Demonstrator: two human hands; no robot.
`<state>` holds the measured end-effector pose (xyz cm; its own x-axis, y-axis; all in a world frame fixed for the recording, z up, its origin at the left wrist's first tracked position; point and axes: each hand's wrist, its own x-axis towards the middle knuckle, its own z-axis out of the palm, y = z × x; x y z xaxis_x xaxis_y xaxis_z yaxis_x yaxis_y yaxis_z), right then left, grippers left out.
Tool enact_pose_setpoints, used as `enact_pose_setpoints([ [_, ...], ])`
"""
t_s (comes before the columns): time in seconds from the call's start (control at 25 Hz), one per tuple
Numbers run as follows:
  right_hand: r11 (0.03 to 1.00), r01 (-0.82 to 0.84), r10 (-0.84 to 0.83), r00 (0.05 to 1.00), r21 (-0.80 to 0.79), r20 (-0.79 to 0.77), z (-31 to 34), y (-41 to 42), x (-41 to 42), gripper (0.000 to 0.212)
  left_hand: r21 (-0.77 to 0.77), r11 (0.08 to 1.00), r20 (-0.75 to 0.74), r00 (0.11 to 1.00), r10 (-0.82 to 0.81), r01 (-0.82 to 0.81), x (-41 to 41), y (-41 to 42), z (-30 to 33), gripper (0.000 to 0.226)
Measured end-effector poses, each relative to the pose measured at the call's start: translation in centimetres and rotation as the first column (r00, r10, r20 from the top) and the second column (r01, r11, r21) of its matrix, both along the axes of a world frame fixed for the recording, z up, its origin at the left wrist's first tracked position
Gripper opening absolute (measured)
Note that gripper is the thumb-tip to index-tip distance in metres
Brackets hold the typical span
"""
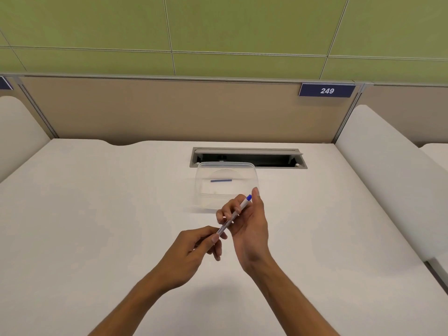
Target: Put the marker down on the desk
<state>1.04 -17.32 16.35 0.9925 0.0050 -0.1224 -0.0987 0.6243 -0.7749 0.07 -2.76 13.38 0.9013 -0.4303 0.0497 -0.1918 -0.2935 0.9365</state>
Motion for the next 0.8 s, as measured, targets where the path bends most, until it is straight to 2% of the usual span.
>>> enact_pose_setpoints([
  [0.24,0.996,-0.061,0.067,0.993,0.059,-0.102,-0.2,0.9,0.2,0.050,-0.057,0.997,-0.128,0.990,-0.055,0.048,-0.6,-0.9,-1.2,0.030],
  [0.36,0.995,-0.097,0.094,0.991,-0.018,-0.098,-0.8,1.2,0.2,0.053,-0.073,0.996,-0.215,0.974,-0.068,0.053,-0.6,-0.5,-2.1,0.030],
  [0.44,0.993,-0.077,0.071,0.995,-0.089,-0.073,-1.5,1.3,0.3,0.053,-0.029,0.997,-0.227,0.971,-0.072,0.068,-0.2,-0.3,-3.0,0.029],
  [0.52,0.978,-0.005,0.003,1.000,-0.209,-0.010,-2.3,1.4,0.5,0.047,0.060,0.998,-0.200,0.980,0.003,0.009,0.4,0.2,-4.3,0.027],
  [0.6,0.935,0.106,-0.075,0.992,-0.337,0.103,-3.3,1.4,0.6,0.043,0.224,0.968,-0.082,0.988,0.131,-0.110,1.0,1.2,-6.1,0.027],
  [0.72,0.825,0.246,-0.140,0.961,-0.508,0.237,-5.4,1.5,0.9,0.039,0.573,0.791,0.176,0.975,0.136,-0.214,1.4,3.4,-9.7,0.048],
  [0.8,0.780,0.269,-0.157,0.958,-0.565,0.239,-7.0,1.4,1.2,0.042,0.690,0.685,0.237,0.967,0.090,-0.233,1.4,4.7,-12.2,0.063],
])
